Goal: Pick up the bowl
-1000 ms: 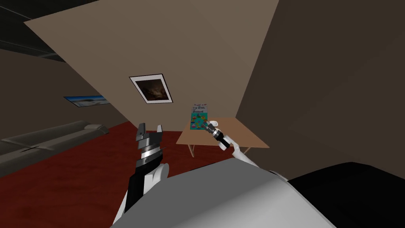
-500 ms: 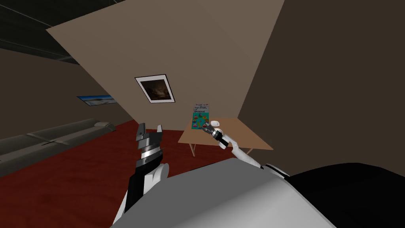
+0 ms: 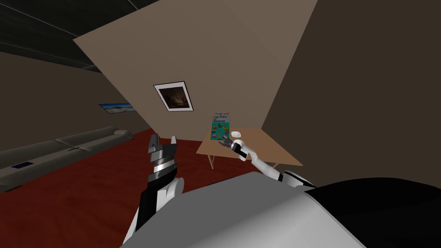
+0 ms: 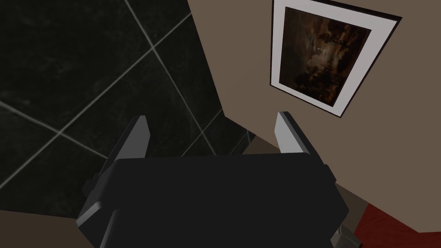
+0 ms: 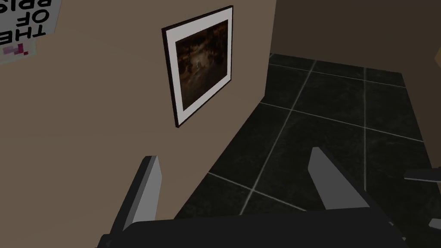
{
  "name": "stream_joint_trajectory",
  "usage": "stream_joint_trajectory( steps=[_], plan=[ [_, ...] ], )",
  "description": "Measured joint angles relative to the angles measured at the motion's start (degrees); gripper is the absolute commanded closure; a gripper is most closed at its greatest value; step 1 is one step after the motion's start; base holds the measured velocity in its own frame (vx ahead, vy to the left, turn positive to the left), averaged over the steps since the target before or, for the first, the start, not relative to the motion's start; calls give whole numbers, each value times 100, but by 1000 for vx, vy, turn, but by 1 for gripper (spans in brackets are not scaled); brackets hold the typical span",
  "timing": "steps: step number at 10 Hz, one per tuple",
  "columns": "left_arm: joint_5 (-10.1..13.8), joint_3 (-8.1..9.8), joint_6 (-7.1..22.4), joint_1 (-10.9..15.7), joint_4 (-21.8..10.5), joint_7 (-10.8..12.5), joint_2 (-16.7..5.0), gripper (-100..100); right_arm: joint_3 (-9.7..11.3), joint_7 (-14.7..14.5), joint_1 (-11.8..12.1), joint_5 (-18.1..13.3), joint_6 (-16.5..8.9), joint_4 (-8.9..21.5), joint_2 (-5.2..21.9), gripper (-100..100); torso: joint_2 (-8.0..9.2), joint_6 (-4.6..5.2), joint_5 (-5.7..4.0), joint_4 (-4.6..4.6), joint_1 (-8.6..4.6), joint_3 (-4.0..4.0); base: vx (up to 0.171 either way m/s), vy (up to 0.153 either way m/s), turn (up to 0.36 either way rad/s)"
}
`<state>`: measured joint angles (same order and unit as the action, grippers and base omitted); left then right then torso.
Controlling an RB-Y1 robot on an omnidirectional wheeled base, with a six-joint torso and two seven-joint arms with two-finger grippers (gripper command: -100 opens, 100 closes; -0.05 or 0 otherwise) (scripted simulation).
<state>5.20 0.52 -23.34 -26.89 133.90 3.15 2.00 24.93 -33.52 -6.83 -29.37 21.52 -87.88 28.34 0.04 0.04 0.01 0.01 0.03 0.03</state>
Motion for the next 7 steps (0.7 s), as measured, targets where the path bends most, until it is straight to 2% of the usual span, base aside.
stream_joint_trajectory(
  steps=[1, 3, 4, 7],
  plan=[
    [0, 0, 0, 0, 0, 0, 0, 0, 128, -67, -122, -85, -29, 152, 124, -100, 0, -2, 0, 0, -1, 0, -11, 6, 57],
    [0, 0, 0, 0, 0, 0, 0, 0, 185, -172, -117, -147, -6, 419, 194, -100, 1, 2, -1, 0, -4, 0, -10, 6, 51],
    [0, 0, 0, 0, 0, 0, 0, 0, 295, -269, -250, -230, 12, 634, 232, -100, 1, -3, 0, 0, -1, 0, -14, 4, 79],
    [0, 0, 0, 0, 0, 0, 0, 0, 538, -467, -442, -397, -8, 1140, 447, -100, 3, 1, -1, 1, -4, 2, -18, 4, 107]
  ],
)
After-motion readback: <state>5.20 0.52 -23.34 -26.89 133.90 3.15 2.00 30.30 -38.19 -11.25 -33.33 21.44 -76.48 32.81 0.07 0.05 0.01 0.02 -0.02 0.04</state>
